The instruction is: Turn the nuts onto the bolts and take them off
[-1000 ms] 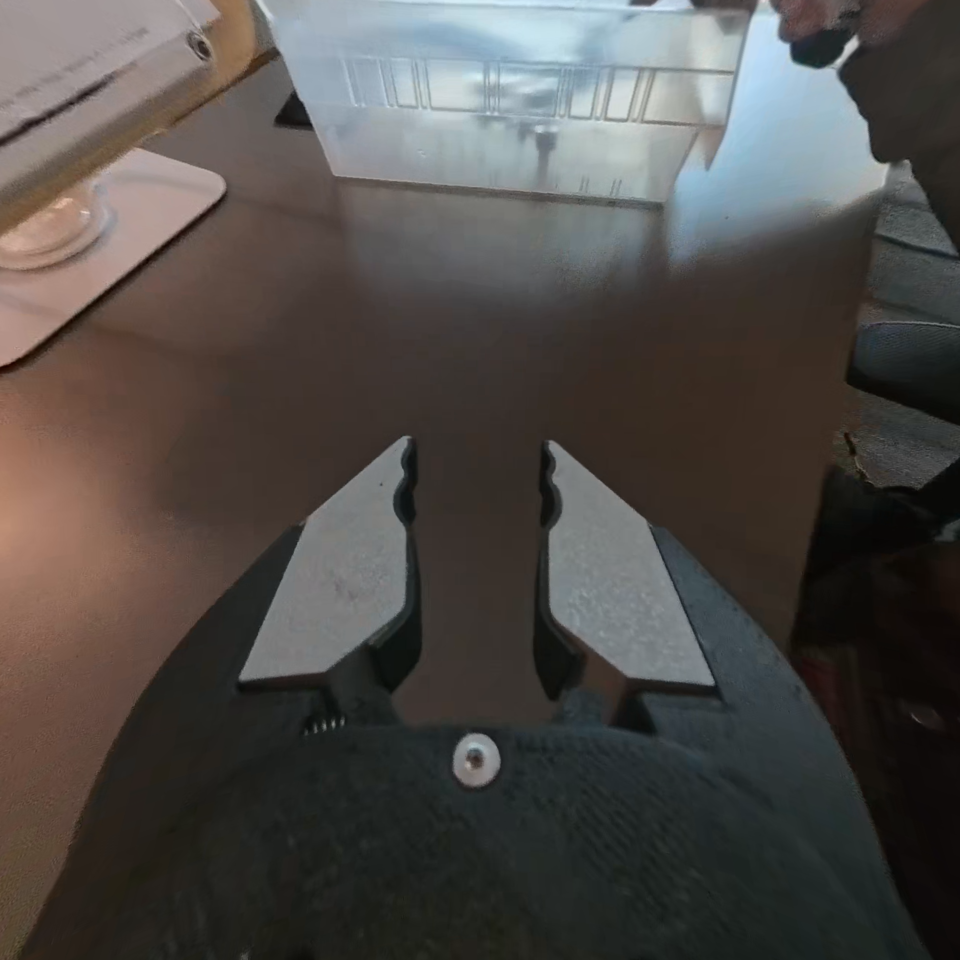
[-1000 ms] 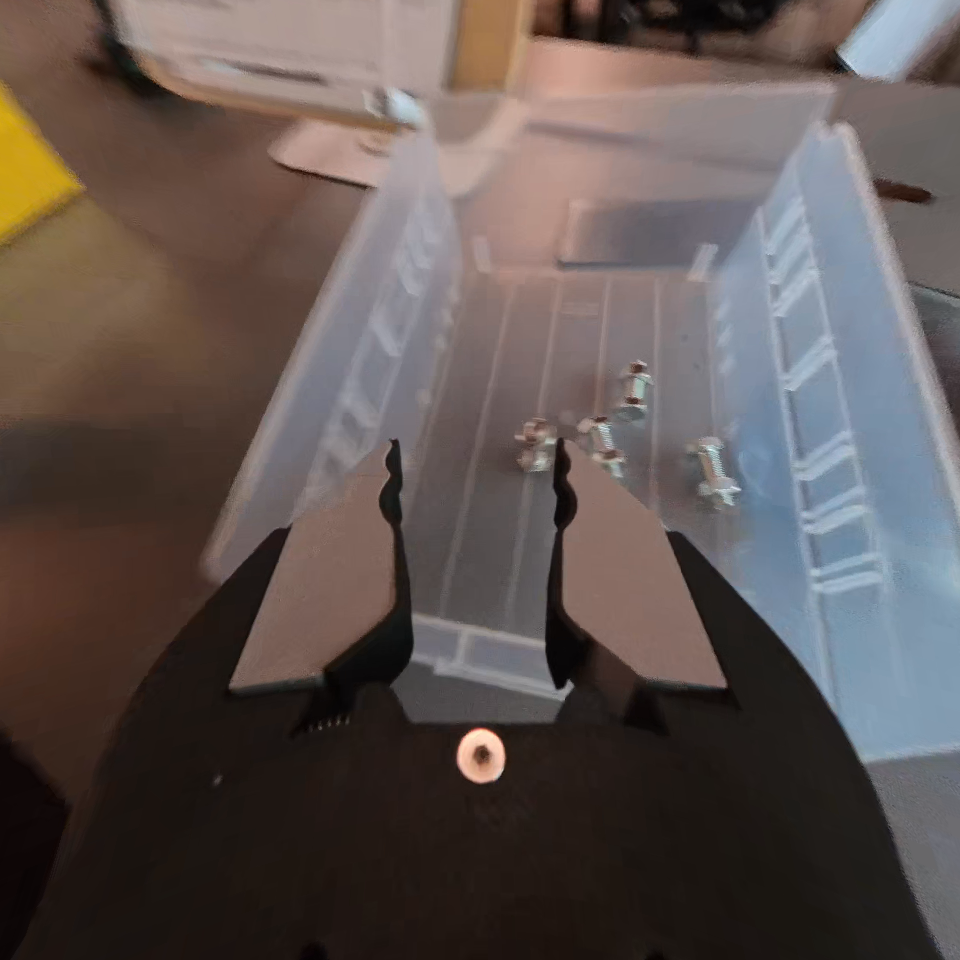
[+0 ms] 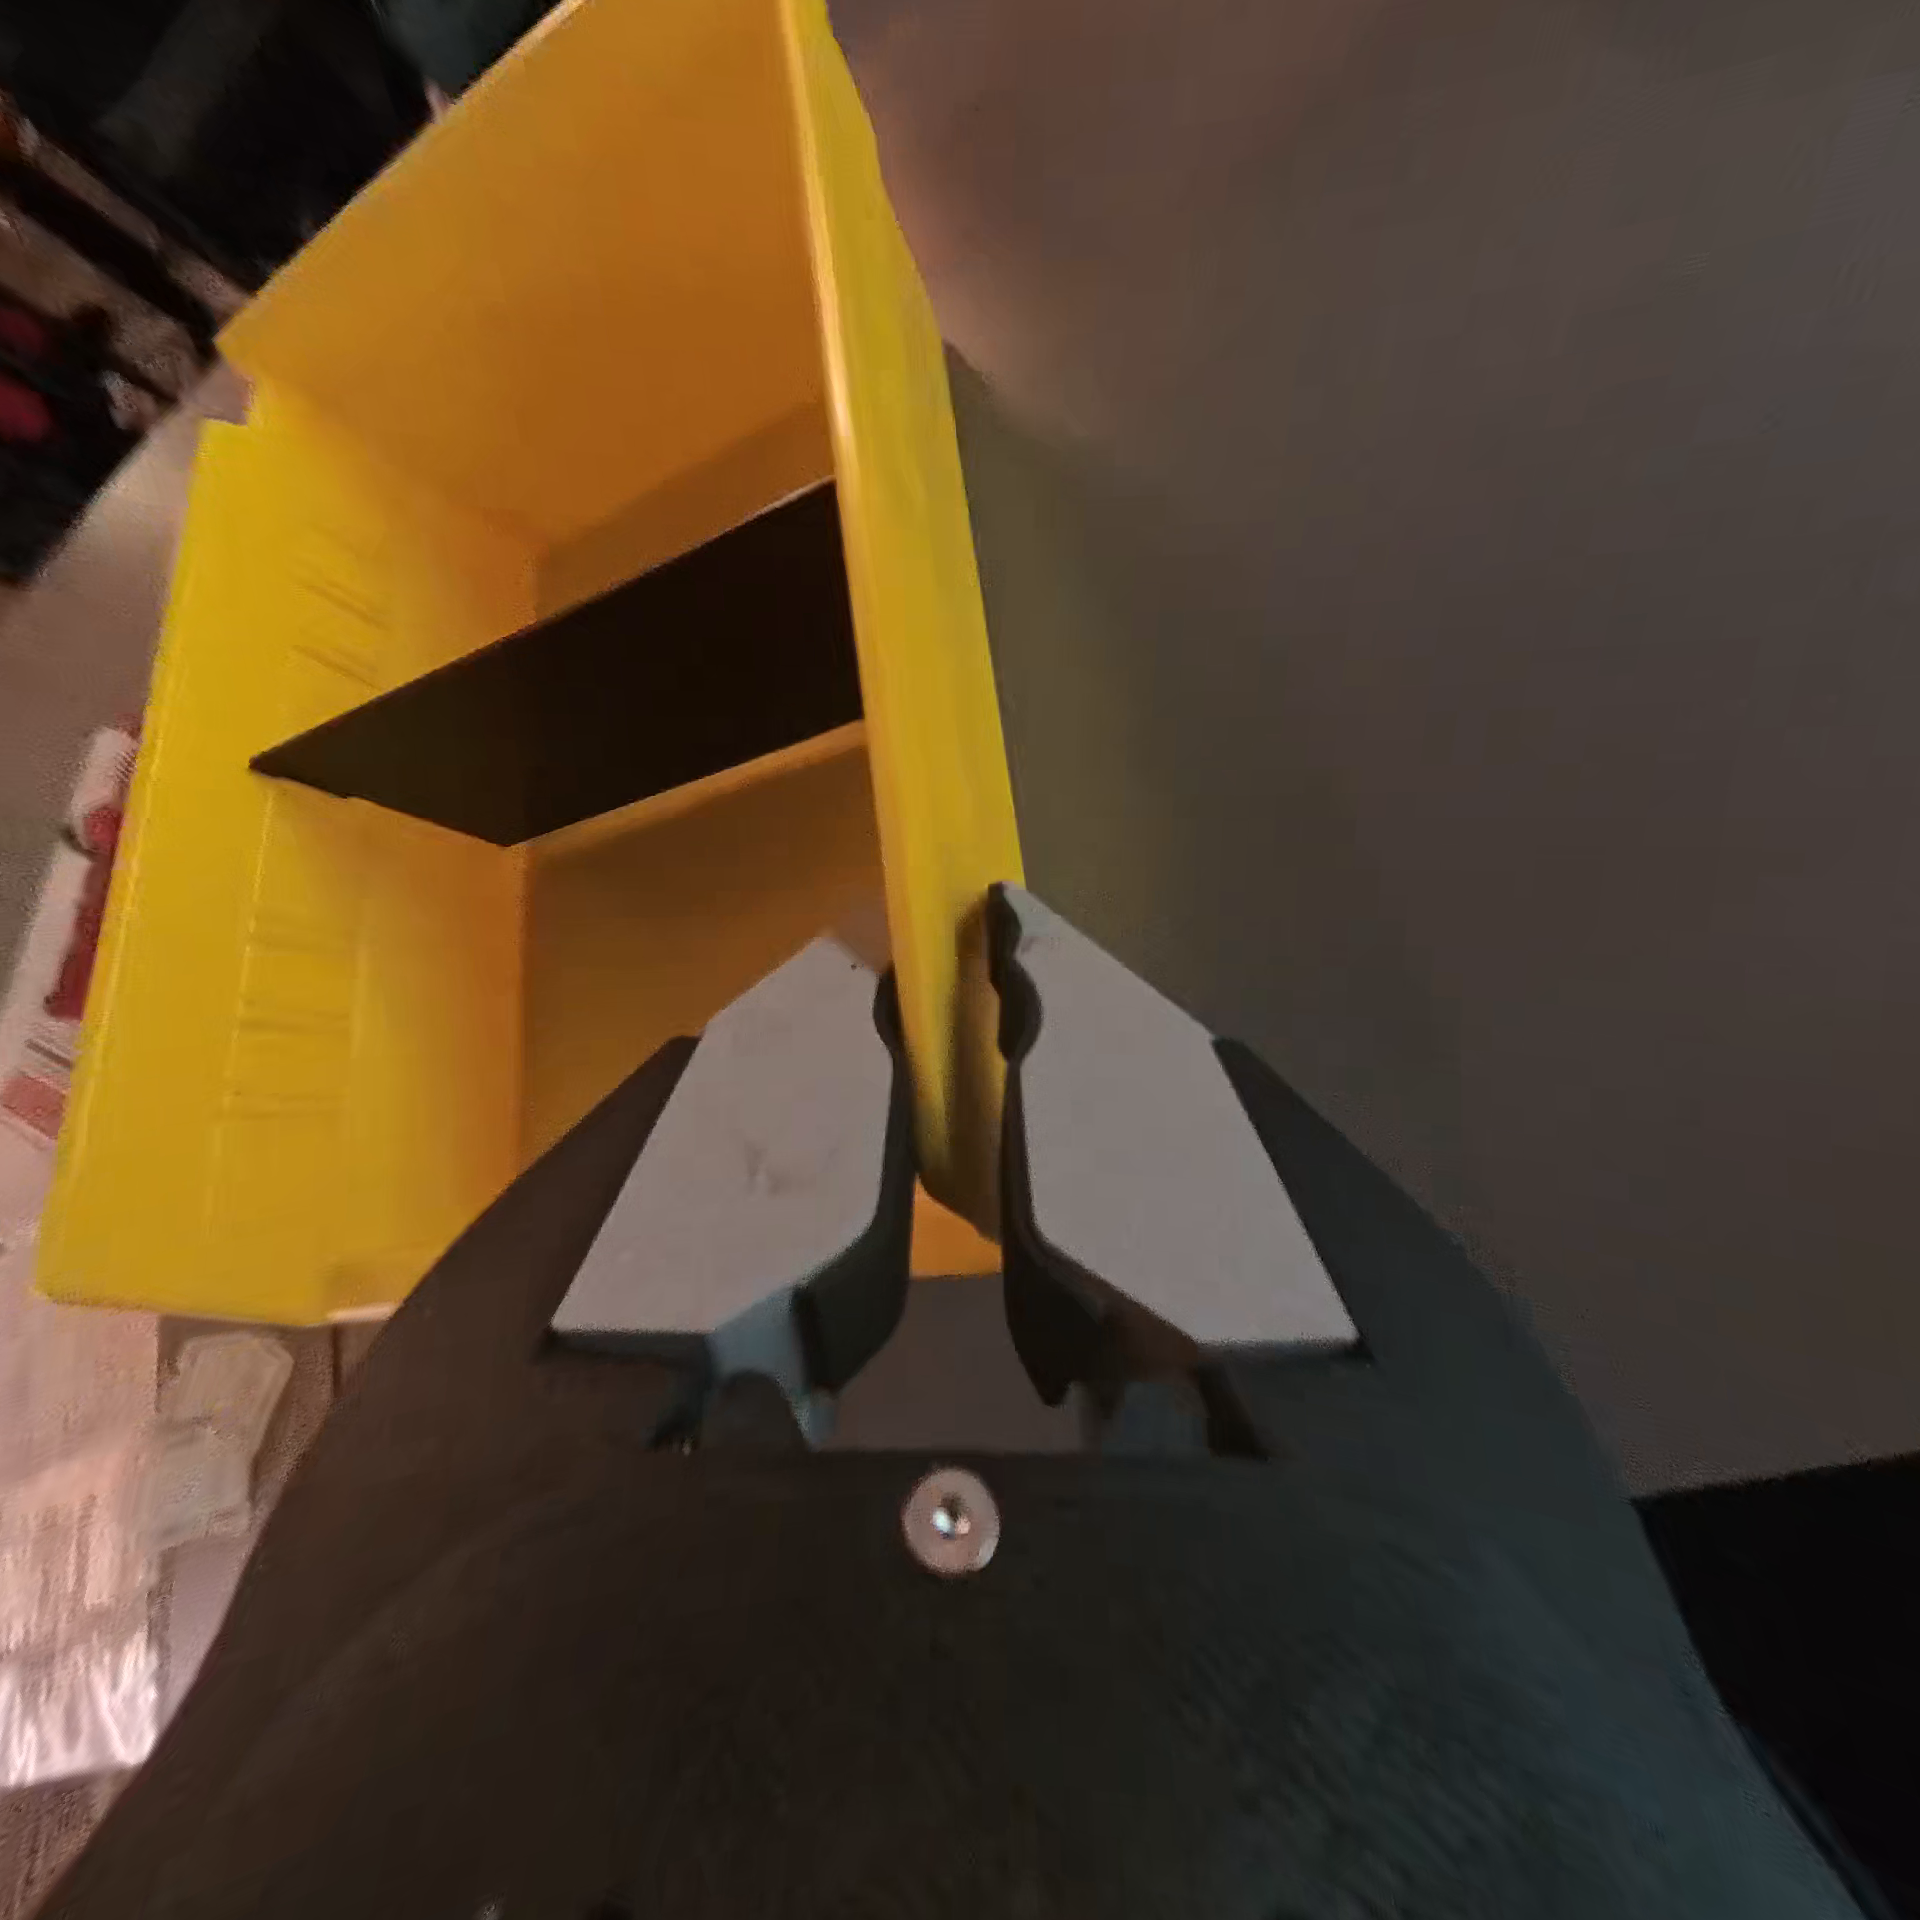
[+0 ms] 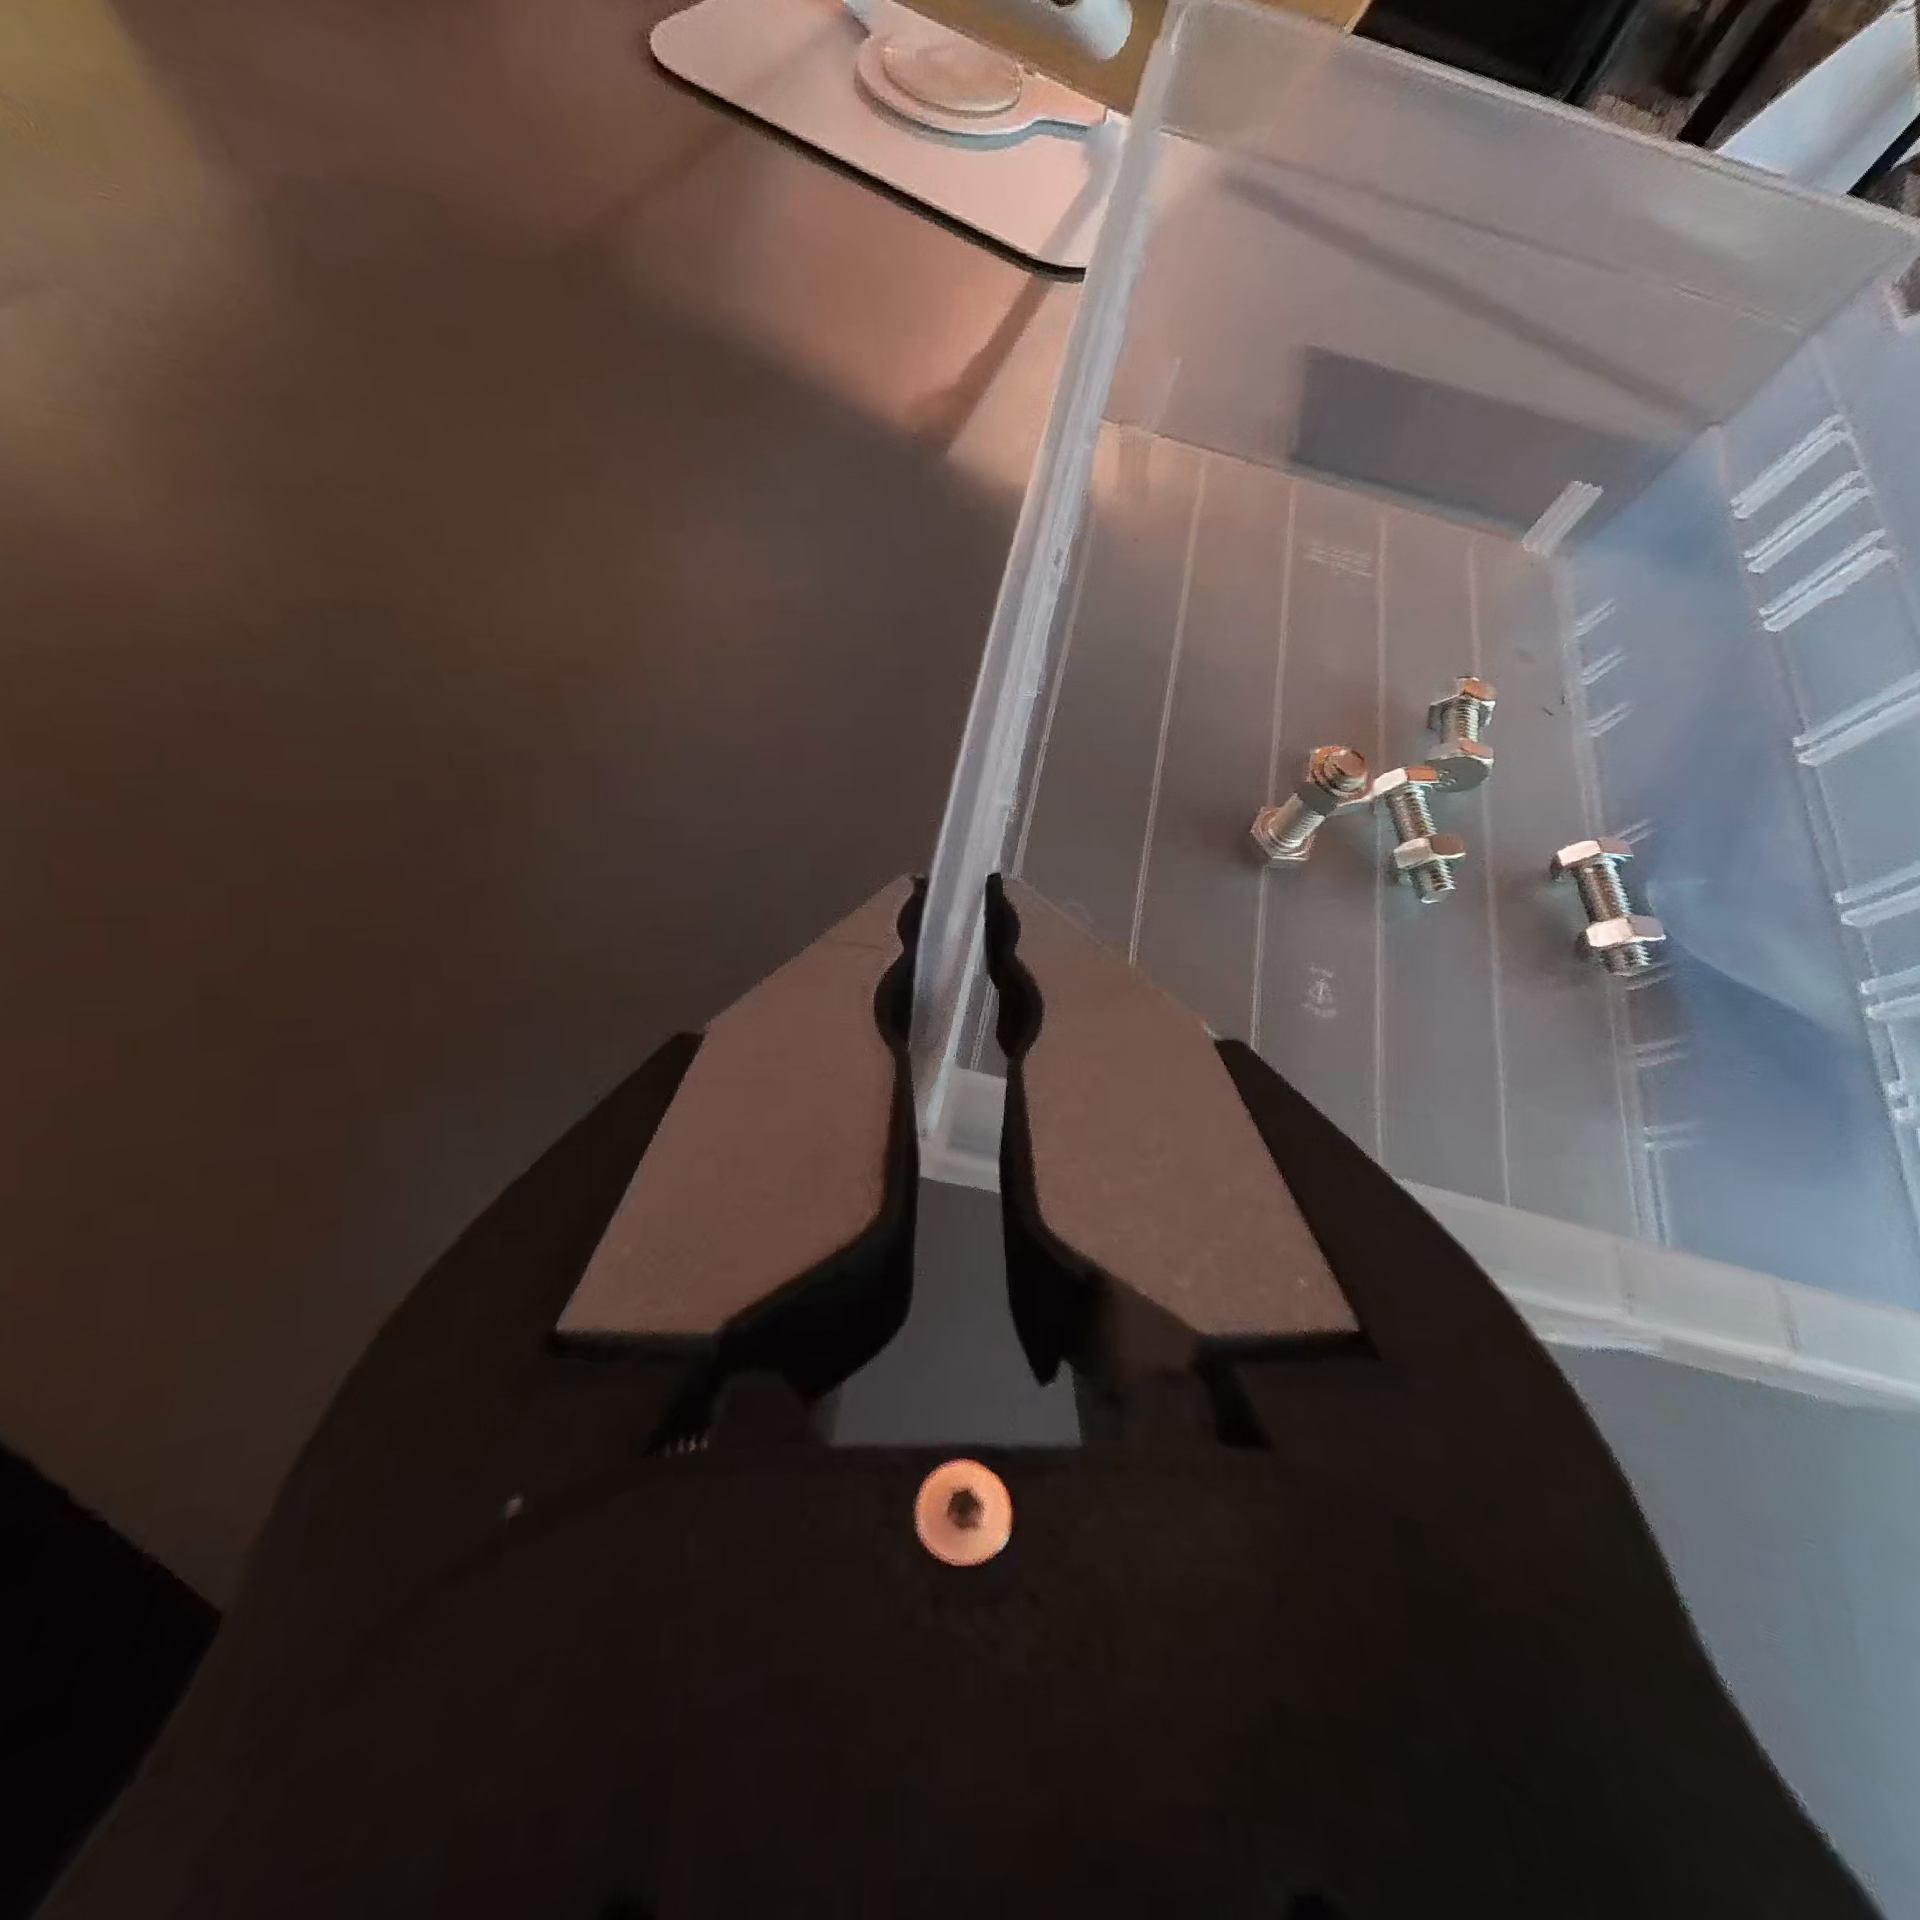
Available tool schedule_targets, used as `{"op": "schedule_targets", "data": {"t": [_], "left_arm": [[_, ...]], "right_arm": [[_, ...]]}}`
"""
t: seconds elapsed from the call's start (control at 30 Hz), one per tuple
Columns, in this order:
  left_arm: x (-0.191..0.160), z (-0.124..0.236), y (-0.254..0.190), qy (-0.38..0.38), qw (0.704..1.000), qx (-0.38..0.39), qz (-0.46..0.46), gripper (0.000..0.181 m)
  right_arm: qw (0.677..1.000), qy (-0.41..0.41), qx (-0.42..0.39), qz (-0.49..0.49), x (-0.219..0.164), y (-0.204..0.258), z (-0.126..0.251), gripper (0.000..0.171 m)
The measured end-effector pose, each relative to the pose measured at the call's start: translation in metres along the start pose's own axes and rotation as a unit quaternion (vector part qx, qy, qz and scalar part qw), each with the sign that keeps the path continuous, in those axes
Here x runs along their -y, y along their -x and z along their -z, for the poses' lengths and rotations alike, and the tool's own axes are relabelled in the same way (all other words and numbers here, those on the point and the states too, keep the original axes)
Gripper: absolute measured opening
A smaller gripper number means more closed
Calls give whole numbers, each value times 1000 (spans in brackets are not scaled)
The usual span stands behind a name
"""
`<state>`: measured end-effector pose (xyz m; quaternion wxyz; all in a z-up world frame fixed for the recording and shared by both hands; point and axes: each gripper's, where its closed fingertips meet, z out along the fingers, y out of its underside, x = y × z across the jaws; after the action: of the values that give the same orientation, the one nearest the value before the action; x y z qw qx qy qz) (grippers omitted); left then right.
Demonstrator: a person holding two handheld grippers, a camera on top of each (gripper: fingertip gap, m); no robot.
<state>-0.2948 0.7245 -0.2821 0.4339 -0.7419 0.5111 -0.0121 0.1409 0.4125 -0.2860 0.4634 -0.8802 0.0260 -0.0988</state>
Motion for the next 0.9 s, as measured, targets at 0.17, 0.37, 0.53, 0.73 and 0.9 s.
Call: {"op": "schedule_targets", "data": {"t": [0.17, 0.37, 0.53, 0.73, 0.9], "left_arm": [[0, 14, 8, -48, 999, -12, 4, 5], [30, 50, 31, -109, 994, 17, -2, 5], [53, 81, 52, -141, 989, 36, 5, 5], [61, 93, 51, -159, 986, 42, 23, 5], [64, 100, 57, -162, 985, 37, 37, 5]], "right_arm": [[997, 31, 26, 65, -4, 33, 22, 4], [986, 39, 97, 131, 12, 133, 21, 14], [975, 12, 115, 187, 54, 239, -17, 19], [951, -54, 217, 212, 128, 389, -74, 35], [950, -111, 213, 198, 191, 448, -77, 61]]}}
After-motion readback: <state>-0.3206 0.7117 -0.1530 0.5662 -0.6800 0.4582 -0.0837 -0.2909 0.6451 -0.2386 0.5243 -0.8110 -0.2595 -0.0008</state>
